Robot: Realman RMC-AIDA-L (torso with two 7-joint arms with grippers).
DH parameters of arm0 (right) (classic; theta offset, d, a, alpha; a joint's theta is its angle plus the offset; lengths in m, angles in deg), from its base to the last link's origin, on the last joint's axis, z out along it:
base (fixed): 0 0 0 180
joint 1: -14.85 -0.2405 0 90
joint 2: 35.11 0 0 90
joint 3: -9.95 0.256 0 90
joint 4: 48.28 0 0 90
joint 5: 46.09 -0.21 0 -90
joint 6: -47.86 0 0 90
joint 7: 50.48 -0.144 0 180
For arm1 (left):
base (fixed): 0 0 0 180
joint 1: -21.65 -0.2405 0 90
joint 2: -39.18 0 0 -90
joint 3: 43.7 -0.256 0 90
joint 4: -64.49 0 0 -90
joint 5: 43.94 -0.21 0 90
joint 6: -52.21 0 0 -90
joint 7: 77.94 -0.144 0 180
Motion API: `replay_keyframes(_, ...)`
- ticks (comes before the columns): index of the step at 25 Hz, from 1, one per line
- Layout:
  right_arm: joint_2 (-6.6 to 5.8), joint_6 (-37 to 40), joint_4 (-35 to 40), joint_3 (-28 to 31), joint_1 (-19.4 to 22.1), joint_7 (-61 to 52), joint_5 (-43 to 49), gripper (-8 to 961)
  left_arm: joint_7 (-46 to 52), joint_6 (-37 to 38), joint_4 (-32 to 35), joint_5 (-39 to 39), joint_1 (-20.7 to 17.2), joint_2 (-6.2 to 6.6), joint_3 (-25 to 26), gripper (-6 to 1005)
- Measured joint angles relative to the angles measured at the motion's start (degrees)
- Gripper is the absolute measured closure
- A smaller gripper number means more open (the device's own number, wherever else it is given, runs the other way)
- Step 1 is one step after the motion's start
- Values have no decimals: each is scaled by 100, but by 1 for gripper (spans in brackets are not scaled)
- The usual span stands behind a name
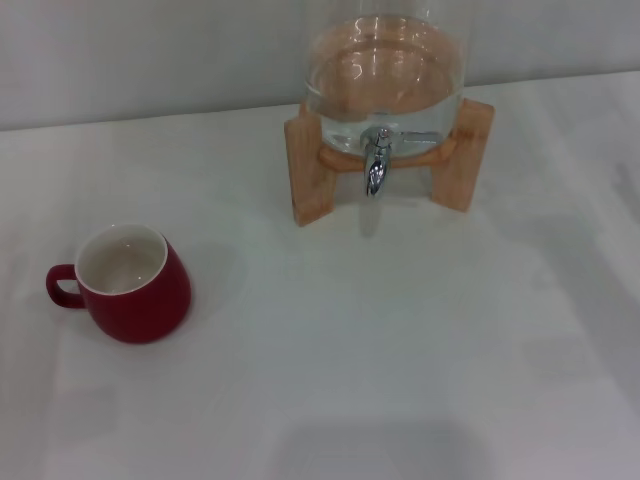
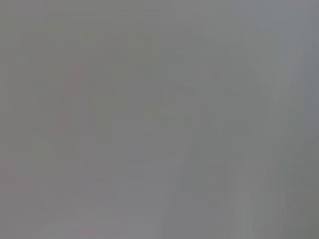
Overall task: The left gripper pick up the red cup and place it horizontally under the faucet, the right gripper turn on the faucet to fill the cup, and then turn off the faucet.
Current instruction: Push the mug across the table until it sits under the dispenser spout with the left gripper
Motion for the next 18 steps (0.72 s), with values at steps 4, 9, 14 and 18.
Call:
replay_keyframes(4, 0, 0, 3, 0, -2, 0, 0, 111, 0, 0, 0, 0, 0, -4, -9, 484)
replay_keyframes(9, 0, -1, 7, 0, -5, 0, 0, 112, 0, 1, 0, -24, 7, -4, -19, 485)
replay_keyframes(14, 1, -7, 15, -6, -5, 0, 0, 112, 6, 106, -13, -210, 9, -4, -36, 485)
replay_keyframes(18, 0, -25, 27, -9, -13, 0, 0, 112, 9, 200, -7, -330, 9, -4, -94, 485)
